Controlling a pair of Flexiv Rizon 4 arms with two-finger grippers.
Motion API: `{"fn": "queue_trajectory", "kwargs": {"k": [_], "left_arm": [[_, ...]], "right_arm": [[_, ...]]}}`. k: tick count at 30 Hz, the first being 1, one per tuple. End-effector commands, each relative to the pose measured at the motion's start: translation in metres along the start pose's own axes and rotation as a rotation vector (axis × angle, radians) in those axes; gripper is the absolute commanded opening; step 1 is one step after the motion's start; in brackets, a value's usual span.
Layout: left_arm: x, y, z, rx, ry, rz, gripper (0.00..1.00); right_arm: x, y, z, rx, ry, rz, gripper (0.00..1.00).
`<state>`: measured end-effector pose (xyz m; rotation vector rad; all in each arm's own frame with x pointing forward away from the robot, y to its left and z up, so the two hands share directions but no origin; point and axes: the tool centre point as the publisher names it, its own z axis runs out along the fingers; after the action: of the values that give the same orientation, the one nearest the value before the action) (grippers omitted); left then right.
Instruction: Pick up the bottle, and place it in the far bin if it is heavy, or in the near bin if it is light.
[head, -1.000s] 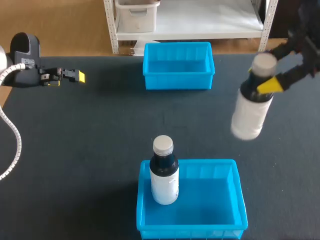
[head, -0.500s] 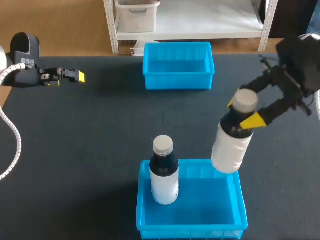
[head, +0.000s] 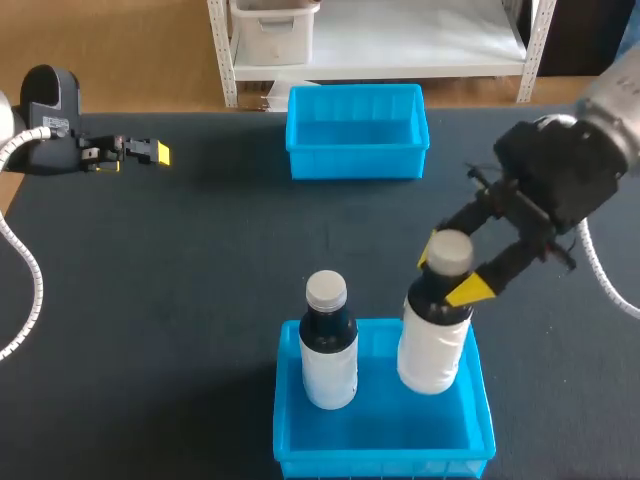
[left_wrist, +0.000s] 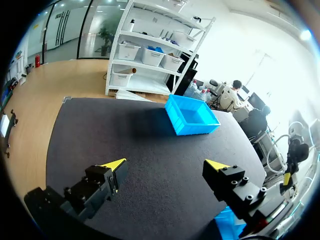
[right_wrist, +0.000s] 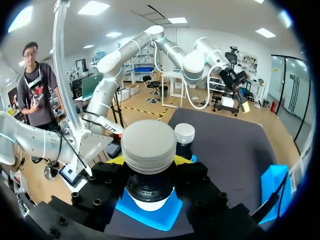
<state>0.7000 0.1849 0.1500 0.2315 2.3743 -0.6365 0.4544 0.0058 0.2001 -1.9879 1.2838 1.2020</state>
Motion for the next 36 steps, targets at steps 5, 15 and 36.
{"fn": "queue_trajectory", "kwargs": {"k": [5,15,36], "left_arm": [[0.0,0.0,0.0,0.0,0.0,0.0,1.0],[0.0,0.0,0.0,0.0,0.0,0.0,1.0],[0.0,0.0,0.0,0.0,0.0,0.0,1.0]], "right_arm": [[0.017,-0.008,0.019,-0.028,-0.012,-0.021,0.0],[0.033,-0.01,0.027,-0.047,0.006,-0.047,0.0],[0.054,-0.018,0.038,-0.083,0.025,-0.08,0.4]]}}
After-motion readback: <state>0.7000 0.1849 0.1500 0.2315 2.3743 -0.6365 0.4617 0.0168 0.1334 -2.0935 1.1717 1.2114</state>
